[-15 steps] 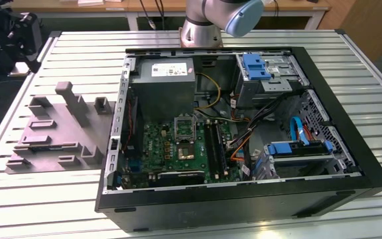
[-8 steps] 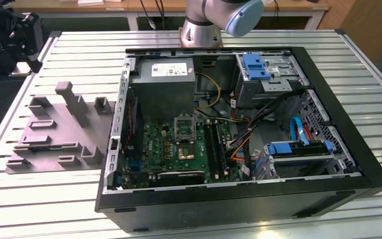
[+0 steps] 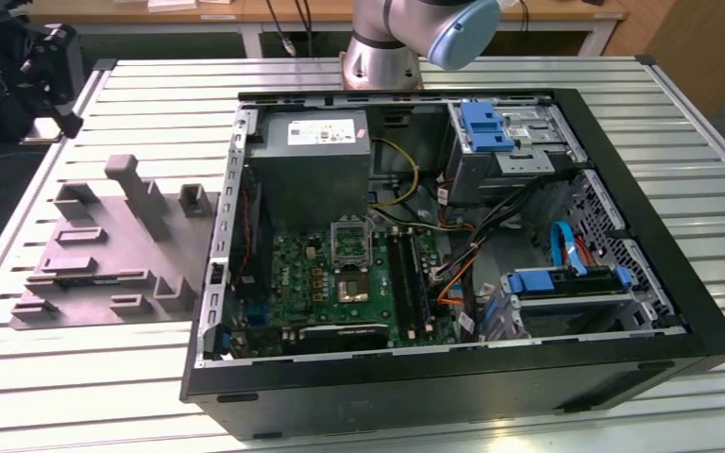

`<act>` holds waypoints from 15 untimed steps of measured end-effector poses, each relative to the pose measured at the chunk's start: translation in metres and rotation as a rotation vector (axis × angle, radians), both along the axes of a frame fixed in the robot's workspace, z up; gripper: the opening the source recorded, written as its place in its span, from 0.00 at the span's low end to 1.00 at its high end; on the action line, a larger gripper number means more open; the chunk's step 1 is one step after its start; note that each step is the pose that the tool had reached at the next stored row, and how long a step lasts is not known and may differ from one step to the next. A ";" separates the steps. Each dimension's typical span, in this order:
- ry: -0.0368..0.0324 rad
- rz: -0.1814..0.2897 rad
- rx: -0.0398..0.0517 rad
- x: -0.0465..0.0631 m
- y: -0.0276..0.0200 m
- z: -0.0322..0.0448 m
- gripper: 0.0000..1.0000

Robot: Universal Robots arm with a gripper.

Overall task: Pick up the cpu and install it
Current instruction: 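Pick up the cpu and move it towards the insertion slot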

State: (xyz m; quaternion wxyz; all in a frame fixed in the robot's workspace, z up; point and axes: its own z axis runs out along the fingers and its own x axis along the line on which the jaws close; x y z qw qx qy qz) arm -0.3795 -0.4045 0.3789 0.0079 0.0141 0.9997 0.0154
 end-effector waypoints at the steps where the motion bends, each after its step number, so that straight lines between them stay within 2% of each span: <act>1: 0.0000 0.000 0.0000 0.000 0.0000 0.0000 0.47; 15: -0.0001 0.000 0.0000 0.005 0.0000 0.0000 0.47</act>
